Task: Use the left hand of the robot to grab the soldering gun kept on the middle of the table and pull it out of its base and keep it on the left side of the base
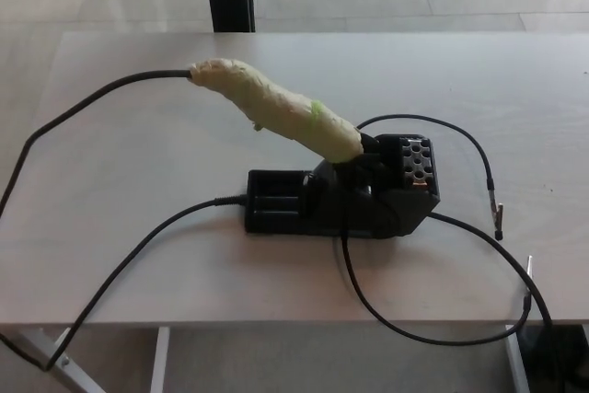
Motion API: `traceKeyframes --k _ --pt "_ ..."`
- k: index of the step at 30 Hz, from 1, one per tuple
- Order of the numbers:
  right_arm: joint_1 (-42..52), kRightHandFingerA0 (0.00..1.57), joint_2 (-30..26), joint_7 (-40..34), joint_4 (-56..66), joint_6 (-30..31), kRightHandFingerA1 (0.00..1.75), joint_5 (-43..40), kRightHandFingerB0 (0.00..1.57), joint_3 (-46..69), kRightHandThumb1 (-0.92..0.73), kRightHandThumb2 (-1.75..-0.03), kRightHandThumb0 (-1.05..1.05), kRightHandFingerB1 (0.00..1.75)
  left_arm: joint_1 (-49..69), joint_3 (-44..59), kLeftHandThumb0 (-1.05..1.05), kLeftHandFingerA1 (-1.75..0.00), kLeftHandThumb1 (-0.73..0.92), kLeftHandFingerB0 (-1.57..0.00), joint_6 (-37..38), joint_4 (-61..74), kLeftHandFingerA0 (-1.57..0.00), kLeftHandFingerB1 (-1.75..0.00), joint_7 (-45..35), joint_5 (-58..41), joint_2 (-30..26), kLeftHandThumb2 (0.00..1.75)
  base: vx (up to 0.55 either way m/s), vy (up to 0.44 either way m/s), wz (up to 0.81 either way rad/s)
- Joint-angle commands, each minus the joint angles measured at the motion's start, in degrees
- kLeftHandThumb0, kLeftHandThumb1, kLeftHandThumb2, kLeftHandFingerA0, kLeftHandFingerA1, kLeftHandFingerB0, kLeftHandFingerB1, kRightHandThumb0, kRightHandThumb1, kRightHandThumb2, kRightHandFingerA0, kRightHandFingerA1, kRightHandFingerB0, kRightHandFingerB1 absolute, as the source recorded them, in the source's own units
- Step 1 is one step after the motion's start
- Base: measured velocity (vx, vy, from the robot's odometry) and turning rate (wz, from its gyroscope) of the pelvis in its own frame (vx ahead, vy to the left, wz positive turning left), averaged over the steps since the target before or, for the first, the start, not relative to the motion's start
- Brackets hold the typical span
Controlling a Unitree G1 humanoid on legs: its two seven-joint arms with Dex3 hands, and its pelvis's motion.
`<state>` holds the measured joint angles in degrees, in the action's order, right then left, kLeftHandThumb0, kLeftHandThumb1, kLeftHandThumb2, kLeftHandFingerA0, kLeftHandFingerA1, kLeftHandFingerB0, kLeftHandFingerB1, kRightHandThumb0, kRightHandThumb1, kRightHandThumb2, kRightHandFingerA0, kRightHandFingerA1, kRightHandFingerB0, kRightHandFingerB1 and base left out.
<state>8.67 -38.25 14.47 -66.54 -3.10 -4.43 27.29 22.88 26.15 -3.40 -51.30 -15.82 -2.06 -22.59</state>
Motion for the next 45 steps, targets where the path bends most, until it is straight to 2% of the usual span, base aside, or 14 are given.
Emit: traceKeyframes --k 1,2,4,6,7,17,23,25,26,37,38,40,41,45 --pt "0.06 0.02 -2.09 5.18 -1.50 -2.58 0.53 -3.81 0.00 2.14 -0.51 -1.04 -0.35 0.51 -0.17 0.57 -0.45 -0.75 0.66 -0.38 -6.26 5.24 -0.59 -0.60 -0.96 -3.30 -2.11 1.05 0.00 0.000 0.00" --pt "0.05 0.07 -2.12 5.18 -1.61 -2.66 0.49 -3.81 0.10 2.15 -0.67 -0.61 -0.56 0.28 -0.15 -0.42 -0.49 -0.66 0.84 -0.48 -4.56 6.56 -0.58 -0.50 -0.29 -2.02 -2.67 0.65 0.00 0.000 0.00" --pt "-0.08 0.02 -2.24 5.01 -1.95 -2.42 0.53 -3.90 0.00 2.18 -0.52 -1.04 -0.34 0.50 -0.70 -0.34 -0.52 -0.67 0.85 -0.55 -5.35 12.62 -0.63 -0.51 1.41 -1.76 -3.29 0.65 0.00 0.000 0.00" --pt "-0.17 0.13 -2.31 5.07 -2.24 -2.55 0.49 -3.88 0.11 2.07 -0.65 -0.61 -0.56 0.28 -4.85 1.80 -0.54 -0.65 0.82 -0.53 -6.91 16.39 -0.61 -0.49 2.51 -3.88 -4.36 0.64 0.00 0.000 0.00" --pt "-0.21 0.02 -2.34 4.96 -2.30 -2.66 0.53 -3.78 0.00 1.94 -0.51 -1.03 -0.35 0.50 -7.18 2.76 -0.54 -0.64 0.83 -0.48 -6.71 18.24 -0.58 -0.46 2.40 -4.83 -5.19 0.64 0.00 0.000 0.00" --pt "0.38 0.14 -3.24 5.40 -2.37 -3.01 0.51 -4.26 0.11 2.30 -0.65 -0.61 -0.57 0.31 -39.40 -8.49 -0.57 -0.42 0.75 -0.19 -20.08 53.06 -0.13 -0.35 0.77 1.47 -13.46 0.62 0.00 0.000 0.00" --pt "0.83 0.13 -3.77 5.41 -2.55 -3.40 0.49 -3.77 0.11 1.95 -0.66 -0.62 -0.56 0.30 -58.53 -26.72 -0.69 -0.58 0.72 -0.24 -12.27 54.60 -0.17 -0.38 -3.33 17.45 -10.34 0.62 0.00 0.000 0.00" --pt "0.88 0.03 -3.69 5.91 -2.59 -3.59 0.53 -4.10 0.00 2.21 -0.51 -1.04 -0.35 0.50 -60.42 -30.13 -0.67 -0.56 0.74 -0.23 -11.88 56.18 -0.14 -0.38 -5.44 19.73 -10.54 0.62 0.00 0.000 0.00" --pt "0.75 0.12 -3.70 5.63 -2.38 -3.46 0.49 -3.79 0.12 1.90 -0.66 -0.61 -0.57 0.30 -61.30 -31.90 -0.68 -0.53 0.74 -0.26 -10.12 56.63 -0.17 -0.39 -6.33 21.21 -10.60 0.62 0.00 0.000 0.00" --pt "-0.34 0.19 -5.00 4.99 -1.98 -2.79 0.51 -2.99 0.17 1.21 -0.66 -0.60 -0.58 0.31 -72.76 -56.31 -0.70 -0.54 0.77 -0.25 14.33 53.52 -0.27 -0.36 -8.82 45.08 -10.16 0.63 0.00 0.000 0.00" --pt "-0.29 0.15 -5.13 4.91 -1.95 -3.14 0.55 -2.46 0.10 0.73 -0.51 -0.85 -0.62 0.43 -73.60 -57.77 -0.72 -0.58 0.59 -0.20 17.16 53.61 -0.25 -0.48 -7.53 46.95 -10.53 0.97 0.00 0.000 0.00" --pt "-0.54 0.16 -5.15 5.17 -1.92 -3.02 0.50 -2.53 0.16 0.69 -0.67 -0.61 -0.59 0.31 -74.05 -59.10 -0.74 -0.57 0.77 -0.25 18.49 54.28 -0.27 -0.41 -6.21 47.97 -10.66 0.64 0.00 0.000 0.00" --pt "-0.49 0.14 -5.24 5.76 -1.47 -2.71 0.50 -2.74 0.16 0.75 -0.67 -0.61 -0.58 0.31 -74.63 -60.31 -0.75 -0.61 0.60 -0.18 18.95 55.22 -0.23 -0.52 -6.40 48.63 -10.41 0.98 0.00 0.000 0.00" --pt "-1.06 0.14 -5.24 5.52 -1.76 -2.96 0.50 -2.74 0.20 0.62 -0.67 -0.60 -0.55 0.31 -75.05 -61.48 -0.67 -0.61 0.76 -0.27 18.64 56.08 -0.24 -0.44 -5.32 46.30 -9.24 0.63 0.00 0.000 0.00"
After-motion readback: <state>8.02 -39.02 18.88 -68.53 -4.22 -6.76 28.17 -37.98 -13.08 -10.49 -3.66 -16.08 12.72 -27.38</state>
